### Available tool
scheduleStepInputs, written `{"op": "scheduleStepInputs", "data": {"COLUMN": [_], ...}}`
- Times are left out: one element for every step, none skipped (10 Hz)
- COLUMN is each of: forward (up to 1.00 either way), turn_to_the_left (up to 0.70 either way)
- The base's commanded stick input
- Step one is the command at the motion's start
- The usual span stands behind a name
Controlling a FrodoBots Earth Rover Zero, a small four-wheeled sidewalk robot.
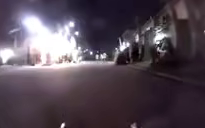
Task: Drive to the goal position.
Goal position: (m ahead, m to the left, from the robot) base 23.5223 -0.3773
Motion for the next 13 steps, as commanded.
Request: {"op": "scheduleStepInputs", "data": {"forward": [1.00,1.00,1.00,1.00,1.00,1.00,1.00,1.00,1.00,1.00,1.00,1.00,1.00], "turn_to_the_left": [0.00,0.00,0.00,0.00,-0.09,-0.27,-0.27,0.00,0.00,0.00,0.00,0.00,0.00]}}
